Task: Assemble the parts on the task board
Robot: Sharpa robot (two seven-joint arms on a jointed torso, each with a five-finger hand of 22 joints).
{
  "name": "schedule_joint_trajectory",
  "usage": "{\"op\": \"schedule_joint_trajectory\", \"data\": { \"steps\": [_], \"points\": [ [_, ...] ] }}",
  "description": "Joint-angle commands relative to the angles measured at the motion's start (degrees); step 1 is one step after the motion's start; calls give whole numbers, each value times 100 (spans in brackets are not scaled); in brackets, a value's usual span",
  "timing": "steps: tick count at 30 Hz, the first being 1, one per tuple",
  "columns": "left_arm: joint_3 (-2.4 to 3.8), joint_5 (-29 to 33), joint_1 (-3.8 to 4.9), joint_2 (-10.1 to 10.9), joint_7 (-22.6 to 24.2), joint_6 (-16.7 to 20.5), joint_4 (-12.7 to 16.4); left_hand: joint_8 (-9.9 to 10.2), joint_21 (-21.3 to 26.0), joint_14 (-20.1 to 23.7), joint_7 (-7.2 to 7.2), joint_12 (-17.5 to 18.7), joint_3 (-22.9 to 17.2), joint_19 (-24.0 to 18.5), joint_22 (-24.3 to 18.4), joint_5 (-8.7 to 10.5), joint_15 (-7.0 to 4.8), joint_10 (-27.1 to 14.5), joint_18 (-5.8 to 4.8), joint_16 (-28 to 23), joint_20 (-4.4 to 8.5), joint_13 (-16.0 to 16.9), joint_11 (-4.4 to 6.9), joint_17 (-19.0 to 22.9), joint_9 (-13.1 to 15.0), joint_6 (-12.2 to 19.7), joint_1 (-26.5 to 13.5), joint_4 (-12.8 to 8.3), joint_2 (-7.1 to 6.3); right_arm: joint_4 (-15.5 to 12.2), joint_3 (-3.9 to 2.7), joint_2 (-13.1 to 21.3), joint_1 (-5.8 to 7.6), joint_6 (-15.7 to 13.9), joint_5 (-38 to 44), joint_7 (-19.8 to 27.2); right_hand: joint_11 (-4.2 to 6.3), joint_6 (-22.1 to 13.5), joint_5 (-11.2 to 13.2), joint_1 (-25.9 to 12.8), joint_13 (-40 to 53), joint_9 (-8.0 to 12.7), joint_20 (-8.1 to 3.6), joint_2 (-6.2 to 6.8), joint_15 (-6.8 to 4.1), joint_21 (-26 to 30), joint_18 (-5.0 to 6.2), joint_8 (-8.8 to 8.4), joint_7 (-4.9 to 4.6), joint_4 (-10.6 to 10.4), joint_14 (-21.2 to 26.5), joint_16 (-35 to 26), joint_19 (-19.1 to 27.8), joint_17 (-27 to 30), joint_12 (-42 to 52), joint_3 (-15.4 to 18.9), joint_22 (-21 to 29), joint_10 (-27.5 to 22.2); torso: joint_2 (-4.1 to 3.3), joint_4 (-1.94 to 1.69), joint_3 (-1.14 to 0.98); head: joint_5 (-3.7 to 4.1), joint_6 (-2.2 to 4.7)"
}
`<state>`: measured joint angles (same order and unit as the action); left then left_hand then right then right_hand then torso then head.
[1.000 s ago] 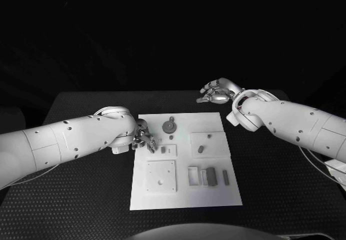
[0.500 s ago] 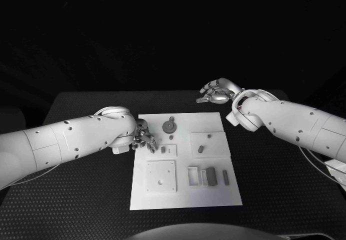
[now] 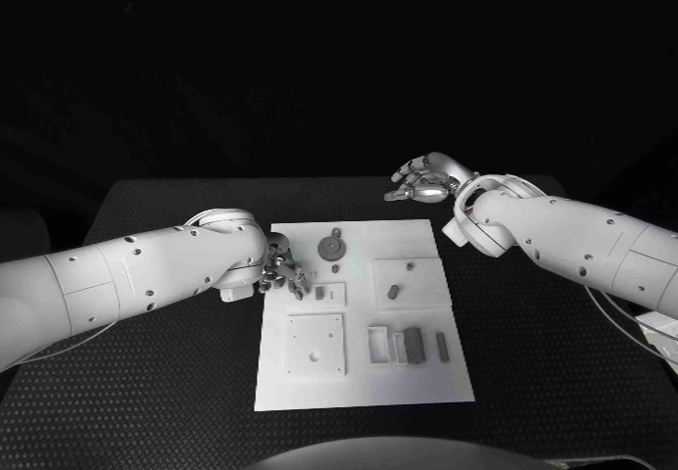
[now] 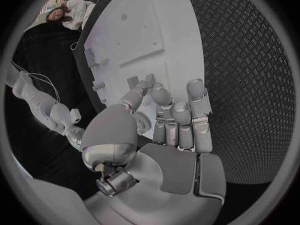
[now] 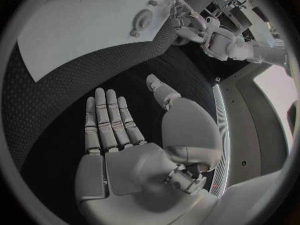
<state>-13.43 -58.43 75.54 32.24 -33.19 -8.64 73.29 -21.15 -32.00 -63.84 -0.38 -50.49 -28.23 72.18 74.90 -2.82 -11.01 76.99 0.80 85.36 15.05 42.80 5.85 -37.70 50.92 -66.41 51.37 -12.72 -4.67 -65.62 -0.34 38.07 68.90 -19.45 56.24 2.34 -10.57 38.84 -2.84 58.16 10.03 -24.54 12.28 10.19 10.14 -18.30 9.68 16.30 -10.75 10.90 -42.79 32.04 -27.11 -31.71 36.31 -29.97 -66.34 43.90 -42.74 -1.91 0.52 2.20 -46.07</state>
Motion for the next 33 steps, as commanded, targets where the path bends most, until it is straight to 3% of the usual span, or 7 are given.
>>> {"op": "schedule_joint_trajectory", "data": {
  "steps": [1, 16, 33],
  "points": [
    [-8, 76, -19, -16, 43, -35, 44, 9, 16, -11, 0, -4, 2, 21, 119, -14, -35, 30, -11, -22, 79, -7, -8, -9, 8, -41, -52, 34, 19, -7, -1, -2, -4, 72, 14, 50, 1, -39, -2, 39, -12, 11, 6, 7, 3, 42, -101, 19, -322, -41, 53, -32, 35, -10, 25, -4, -11, -47, 1, -1, 0, 1, -3],
    [-8, 77, -19, -10, 45, 6, 28, 21, 23, -11, -1, 1, 26, 21, 117, -10, -37, 32, -7, -28, 80, -13, -9, -10, 11, -36, -131, 103, -21, -9, -1, -2, -9, 82, 14, 48, -15, -61, -2, 48, -56, 21, 3, 15, 48, 82, -133, 28, -326, -60, 138, -146, 98, 39, 13, -9, -83, -84, -1, 0, -2, -1, -1],
    [-8, 81, -19, 16, 52, 33, 0, 54, 46, 6, -10, 8, 106, 8, 115, 6, -35, 19, 9, -33, 86, -11, -15, -20, 29, 5, -497, 382, -159, -7, -1, 4, -9, 107, 14, 45, -39, -98, -3, 53, -118, 35, 2, 23, 105, 138, -177, 35, -336, -86, 227, -291, 188, 127, -18, -14, -171, -132, -1, -1, 0, -5, 6]
  ]
}}
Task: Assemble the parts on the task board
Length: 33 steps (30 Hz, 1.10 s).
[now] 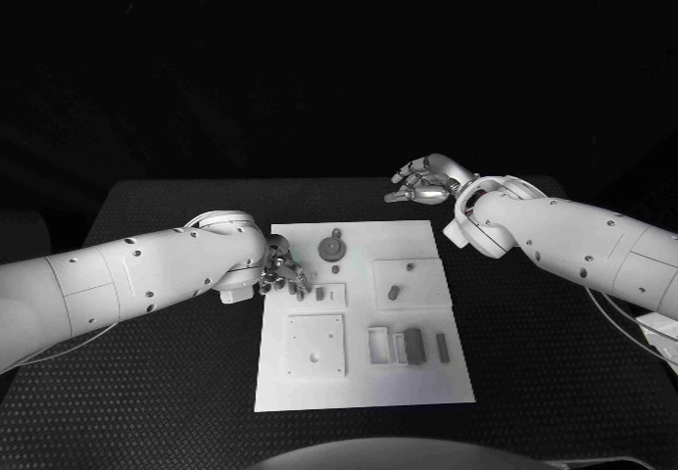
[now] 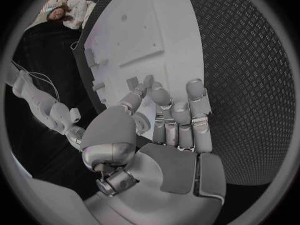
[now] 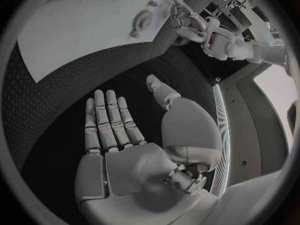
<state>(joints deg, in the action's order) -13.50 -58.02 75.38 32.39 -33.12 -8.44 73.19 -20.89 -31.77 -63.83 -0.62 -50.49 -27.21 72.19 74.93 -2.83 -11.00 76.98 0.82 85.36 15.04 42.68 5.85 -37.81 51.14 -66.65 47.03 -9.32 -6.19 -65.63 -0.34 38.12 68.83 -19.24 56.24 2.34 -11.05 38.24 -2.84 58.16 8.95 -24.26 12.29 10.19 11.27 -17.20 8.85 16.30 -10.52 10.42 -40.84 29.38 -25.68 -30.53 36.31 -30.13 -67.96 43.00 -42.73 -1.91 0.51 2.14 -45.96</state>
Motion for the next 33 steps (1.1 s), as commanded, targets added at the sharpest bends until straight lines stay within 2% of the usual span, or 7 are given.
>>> {"op": "schedule_joint_trajectory", "data": {
  "steps": [1, 17, 20, 24, 26, 33],
  "points": [
    [-1, 40, -3, 4, 45, 13, 11, 28, 23, 6, 14, 8, 4, 8, 113, 7, -37, 19, 8, -33, 87, 1, -15, -9, 6, 29, -63, 43, -7, -6, -1, -1, -3, 86, 15, 45, 10, -38, -3, 53, -10, 7, 1, 24, -8, 28, -94, 35, -358, -38, 32, -25, 45, 9, -18, 2, -10, -41, -2, -1, 1, 1, -5],
    [1, 82, -3, 59, 103, 144, 23, 30, 24, 9, 15, 9, -4, 5, 114, 7, -38, 15, 12, -34, 88, 2, -14, -10, 10, 33, -61, 46, -15, -3, -1, -2, -4, 84, 15, 47, 6, -44, -3, 54, -21, 9, 1, 24, -2, 37, -100, 38, -359, -43, 35, -43, 56, 23, -23, 1, -29, -46, 0, 2, 0, 0, -3],
    [6, 245, -3, 116, 148, 274, 27, 45, 32, 22, 8, 19, 1, -7, 112, 7, -38, -3, 12, -45, 85, 2, -19, -7, 10, 58, -101, 75, -71, 0, -1, -3, -5, 82, 15, 48, 6, -44, -3, 54, -23, 9, 0, 24, -1, 38, -100, 38, -360, -44, 36, -45, 57, 24, -24, 1, -31, -46, 0, 0, -1, 4, 0],
    [30, 396, -2, 187, 217, 490, 32, 70, 55, 45, -5, 38, 15, -29, 105, 6, -32, -37, 14, -65, 81, 2, -30, -1, 11, 93, -255, 213, -175, 0, -1, 2, -7, 83, 15, 48, 5, -45, -3, 54, -25, 10, 0, 25, 0, 39, -101, 39, -360, -45, 37, -49, 58, 27, -25, 2, -34, -47, 1, 0, 2, 13, 5],
    [38, 479, 0, 222, 249, 598, 34, 84, 71, 75, 1, 37, 452, -81, 116, 1, -35, -68, 33, -67, 89, 30, -27, -9, 38, 114, -427, -25, 41, 2, -1, 5, -8, 81, 15, 48, 5, -47, -3, 55, -28, 10, 0, 26, 2, 41, -102, 39, -361, -45, 41, -55, 60, 31, -26, 1, -39, -49, 0, -1, 3, 19, 6],
    [47, 909, 0, 278, 485, 802, 15, 165, 144, 143, -31, 123, 568, -158, 90, 1, -19, -168, 31, -137, 71, 2, -51, 19, 14, 218, -503, -85, 48, -1, -1, 9, -9, 79, 15, 49, 4, -50, -3, 56, -33, 11, -1, 25, 5, 43, -104, 40, -361, -47, 47, -65, 61, 38, -27, 0, -47, -50, -2, -3, 1, 24, 13]
  ]
}}
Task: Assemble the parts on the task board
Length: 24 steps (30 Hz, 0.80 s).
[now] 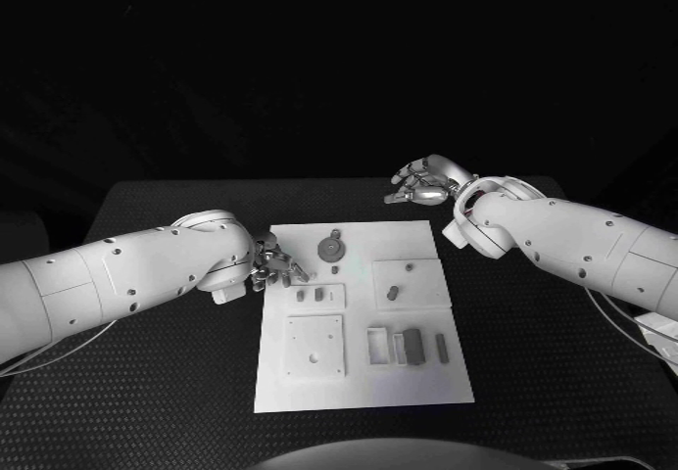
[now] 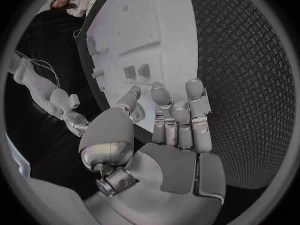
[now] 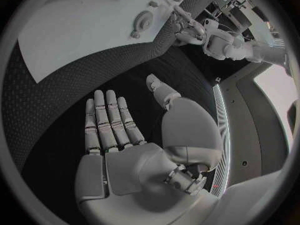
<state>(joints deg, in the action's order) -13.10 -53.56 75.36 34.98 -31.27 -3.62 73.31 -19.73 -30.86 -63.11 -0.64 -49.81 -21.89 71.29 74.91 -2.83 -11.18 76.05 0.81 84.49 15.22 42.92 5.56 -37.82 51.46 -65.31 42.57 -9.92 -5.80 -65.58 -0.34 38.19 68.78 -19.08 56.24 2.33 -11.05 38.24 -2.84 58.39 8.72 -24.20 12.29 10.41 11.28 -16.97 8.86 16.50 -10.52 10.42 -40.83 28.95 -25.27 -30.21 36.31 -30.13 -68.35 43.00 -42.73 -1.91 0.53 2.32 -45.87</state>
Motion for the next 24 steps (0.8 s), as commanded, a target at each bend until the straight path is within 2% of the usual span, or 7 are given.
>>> {"op": "schedule_joint_trajectory", "data": {
  "steps": [1, 4, 8, 12, 16, 20, 24],
  "points": [
    [13, 475, 2, 37, 394, 362, 7, 111, 97, 117, -60, 106, 38, -122, 80, 2, 24, -138, 20, -97, 37, -41, -52, 42, -43, 176, -44, -54, 22, -6, -1, 2, -4, 63, 15, 52, 4, -50, -3, 34, -10, 5, -1, 3, 4, 21, -105, 20, -361, -47, 46, -22, 21, 7, -27, 0, -8, -50, -2, -1, -1, 7, 4],
    [83, 642, 2, 89, 765, 676, 16, 225, 154, 175, -121, 160, 15, -183, 71, -2, 72, -217, 4, -154, 19, -61, -105, 70, -107, 332, 79, -178, 59, 3, -1, 10, -5, 58, 15, 59, 4, -51, -3, 35, -11, 5, -2, 1, 4, 21, -106, 20, -361, -48, 46, -24, 21, 8, -28, 0, -10, -50, 0, 2, 1, 19, 14],
    [111, 865, 4, 140, 1527, 1239, 39, 406, 542, 603, -322, 643, -209, -674, -85, -21, 282, -749, -79, -642, -161, -315, -311, 309, -204, 670, 577, -559, 194, 15, -1, 21, -5, 52, 13, 83, 3, -48, -3, 41, -15, 5, -4, -11, 3, 21, -105, 25, -359, -48, 34, -23, 17, 10, -27, -4, -19, -48, 3, -3, -6, 39, 45],
    [112, 882, 3, 106, 2289, 1745, 82, 626, 1231, 1107, -651, 1612, -820, -1274, -522, -18, 797, -1290, -81, -1523, -663, -905, -697, 753, -465, 1007, 1299, -630, 55, 34, 0, 25, -5, 45, 3, 93, 1, -42, -3, 45, -22, 4, -8, -25, -4, 19, -101, 33, -351, -45, 9, -18, 3, 13, -27, -3, -33, -47, 3, -1, -4, 47, 77],
    [107, 74, 0, 35, 2796, 2086, 142, 771, 1666, 1292, -708, 2565, -1156, -1499, -846, -44, 1135, -1495, -73, -2170, -957, -1525, -997, 1072, -755, 1168, 1878, -642, -56, 69, 0, 19, -5, 38, 18, 100, 0, -41, -3, 48, -26, 4, -10, -32, -8, 16, -97, 37, -348, -41, -3, -17, -9, 15, -27, -2, -40, -47, 0, 2, -2, 50, 105],
    [100, -777, -23, -50, 3148, 2448, 187, 859, 1855, 1197, -664, 3220, -1152, -1450, -989, -36, 1206, -1370, -21, -2430, -1042, -1925, -1103, 1148, -1007, 1159, 2227, -670, -117, 95, 0, 16, -5, 37, -18, 108, 0, -39, -3, 49, -28, 3, -11, -35, -9, 16, -95, 39, -348, -39, -7, -18, -14, 17, -27, -1, -44, -47, -4, 4, -4, 40, 130],
    [99, -1479, -72, -138, 3242, 2543, 156, 888, 1906, 1112, -651, 3564, -1156, -1369, -1015, -36, 1196, -1277, -7, -2492, -1038, -2114, -1137, 1129, -1150, 1106, 2391, -668, -91, 124, 0, 13, -5, 38, -29, 110, 0, -39, -3, 49, -30, 4, -12, -38, -10, 16, -94, 40, -348, -37, -9, -19, -17, 18, -27, 0, -46, -46, 0, 7, -4, 37, 143]
  ]
}}
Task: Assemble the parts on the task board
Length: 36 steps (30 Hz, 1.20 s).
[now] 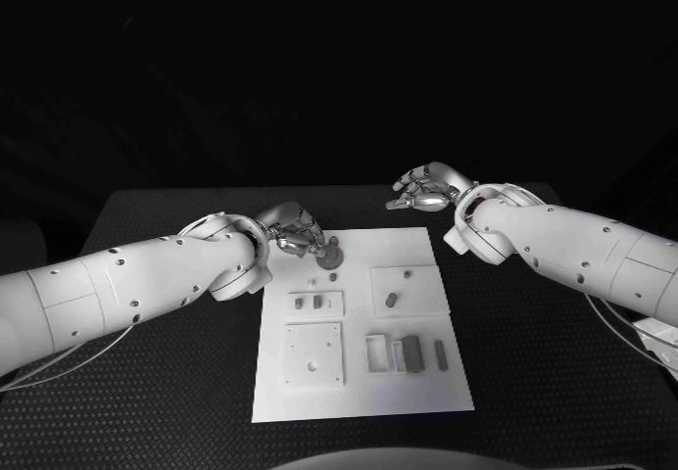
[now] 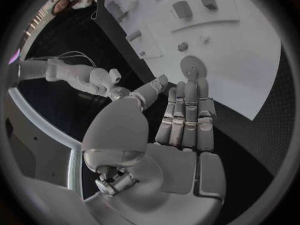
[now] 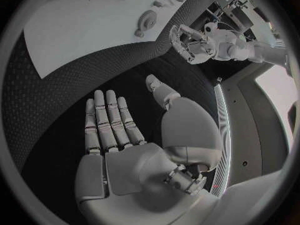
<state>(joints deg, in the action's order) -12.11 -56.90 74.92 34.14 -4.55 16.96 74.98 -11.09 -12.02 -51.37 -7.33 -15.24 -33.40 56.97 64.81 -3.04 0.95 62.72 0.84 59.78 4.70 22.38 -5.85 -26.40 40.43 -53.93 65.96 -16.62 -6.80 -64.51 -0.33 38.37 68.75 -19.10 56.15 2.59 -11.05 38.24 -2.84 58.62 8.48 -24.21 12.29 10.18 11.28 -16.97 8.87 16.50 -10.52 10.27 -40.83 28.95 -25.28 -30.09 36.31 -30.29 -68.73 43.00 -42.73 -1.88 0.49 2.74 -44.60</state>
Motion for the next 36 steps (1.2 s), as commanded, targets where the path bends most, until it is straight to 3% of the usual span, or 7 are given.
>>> {"op": "schedule_joint_trajectory", "data": {
  "steps": [1, 13, 25, 36],
  "points": [
    [-2, -1386, -43, -84, 569, 476, -23, 16, 25, -96, 5, 184, 0, 94, -3, -18, -27, 84, -5, -25, 22, -105, -6, -23, -79, -73, 77, 4, 13, 23, -1, -7, -3, 38, -22, 83, 0, -39, -3, 26, -6, 4, -11, -15, -10, 17, -94, 40, -349, -21, -10, -19, -17, 7, -27, 16, -9, -46, -1, 2, 1, -5, 23],
    [-21, -2853, -257, -397, 364, 276, -295, 68, -72, -452, -12, 715, 156, 463, 119, -4, -96, 267, 78, 84, 102, -408, -26, -183, -342, -128, 68, 27, -124, 18, -1, -12, -3, 45, -25, 86, -1, -39, -3, 27, -11, 5, -13, -20, -12, 19, -93, 43, -352, -16, -15, -23, -24, 11, -27, 21, -15, -45, -7, 2, 3, -14, 29],
    [-33, -3172, -341, -524, 261, -10, -393, 89, -569, -855, -1, 1012, 290, 1031, 695, 4, -202, 486, 290, 884, 216, -525, 54, -699, -550, -70, 81, 41, -222, 5, -1, -25, -3, 50, -25, 87, -2, -39, -2, 27, -15, 6, -13, -23, -13, 22, -92, 45, -357, -11, -19, -27, -28, 15, -27, 25, -20, -44, -2, -2, 3, 10, 9],
    [-48, -3265, -410, -569, 199, -195, -426, 74, -842, -1004, -1, 1119, 298, 1249, 1072, 2, -230, 543, 420, 1314, 240, -546, 77, -872, -647, -32, 95, 46, -222, -4, -1, -34, -3, 52, -25, 87, -2, -41, -2, 27, -18, 7, -14, -25, -13, 25, -92, 46, -360, -7, -20, -30, -30, 19, -27, 27, -24, -44, -2, -2, 5, 16, -1]
  ]
}}
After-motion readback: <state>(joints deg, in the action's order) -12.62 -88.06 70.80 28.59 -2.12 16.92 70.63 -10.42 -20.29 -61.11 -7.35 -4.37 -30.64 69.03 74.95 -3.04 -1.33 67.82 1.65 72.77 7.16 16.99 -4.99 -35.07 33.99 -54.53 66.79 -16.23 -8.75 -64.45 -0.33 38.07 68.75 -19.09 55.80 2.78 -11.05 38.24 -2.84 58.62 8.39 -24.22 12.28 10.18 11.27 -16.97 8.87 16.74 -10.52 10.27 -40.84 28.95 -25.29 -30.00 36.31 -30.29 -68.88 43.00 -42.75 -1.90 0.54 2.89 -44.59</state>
